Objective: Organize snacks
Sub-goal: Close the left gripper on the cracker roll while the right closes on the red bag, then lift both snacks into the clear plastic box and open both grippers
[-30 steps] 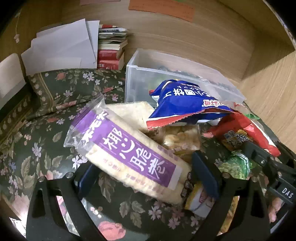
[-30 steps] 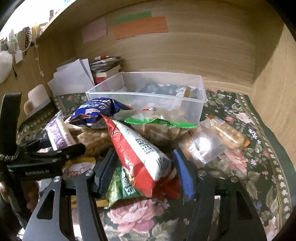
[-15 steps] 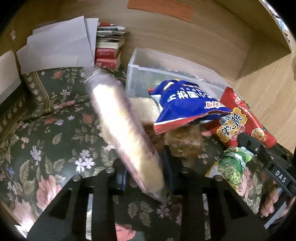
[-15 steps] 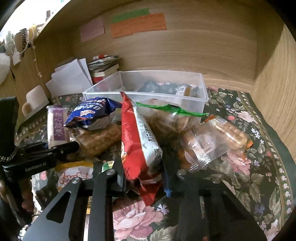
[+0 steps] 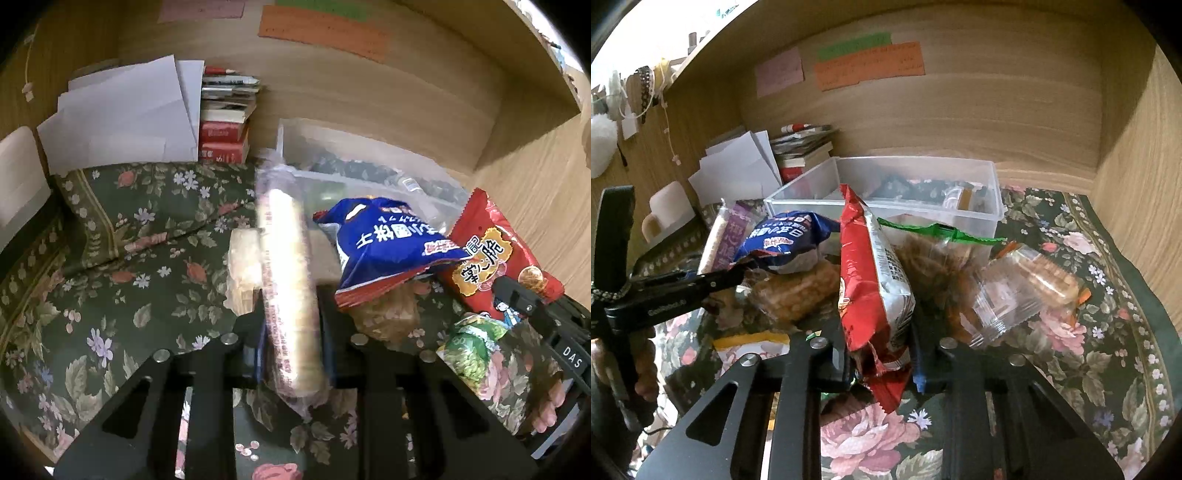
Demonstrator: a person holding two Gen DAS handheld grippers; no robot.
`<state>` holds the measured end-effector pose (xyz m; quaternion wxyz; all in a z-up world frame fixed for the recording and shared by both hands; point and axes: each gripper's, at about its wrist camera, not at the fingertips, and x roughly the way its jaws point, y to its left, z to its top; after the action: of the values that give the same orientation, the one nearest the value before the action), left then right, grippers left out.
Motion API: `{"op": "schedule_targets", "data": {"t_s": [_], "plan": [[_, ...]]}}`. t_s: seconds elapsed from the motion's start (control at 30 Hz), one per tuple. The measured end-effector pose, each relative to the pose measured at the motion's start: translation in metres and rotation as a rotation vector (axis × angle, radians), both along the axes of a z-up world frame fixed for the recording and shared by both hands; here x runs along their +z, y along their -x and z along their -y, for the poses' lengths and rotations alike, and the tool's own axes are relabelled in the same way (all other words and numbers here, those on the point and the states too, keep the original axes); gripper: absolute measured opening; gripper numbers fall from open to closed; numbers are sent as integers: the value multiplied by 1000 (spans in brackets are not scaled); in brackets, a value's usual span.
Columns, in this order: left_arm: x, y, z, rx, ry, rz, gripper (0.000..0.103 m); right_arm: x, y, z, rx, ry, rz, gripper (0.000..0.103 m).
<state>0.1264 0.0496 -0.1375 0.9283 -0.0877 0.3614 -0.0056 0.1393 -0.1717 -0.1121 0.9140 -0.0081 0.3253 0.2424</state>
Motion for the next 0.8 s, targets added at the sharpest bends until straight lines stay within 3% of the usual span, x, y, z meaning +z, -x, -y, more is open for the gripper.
{"op": "schedule_targets", "data": {"t_s": [0.37, 0.8], "plan": [[40, 13, -1, -24, -57, 105, 22, 27, 10, 4, -3, -36, 79, 21], [83, -5, 0, -55, -76, 201, 22, 70, -3, 3, -30, -30, 209, 21]]}}
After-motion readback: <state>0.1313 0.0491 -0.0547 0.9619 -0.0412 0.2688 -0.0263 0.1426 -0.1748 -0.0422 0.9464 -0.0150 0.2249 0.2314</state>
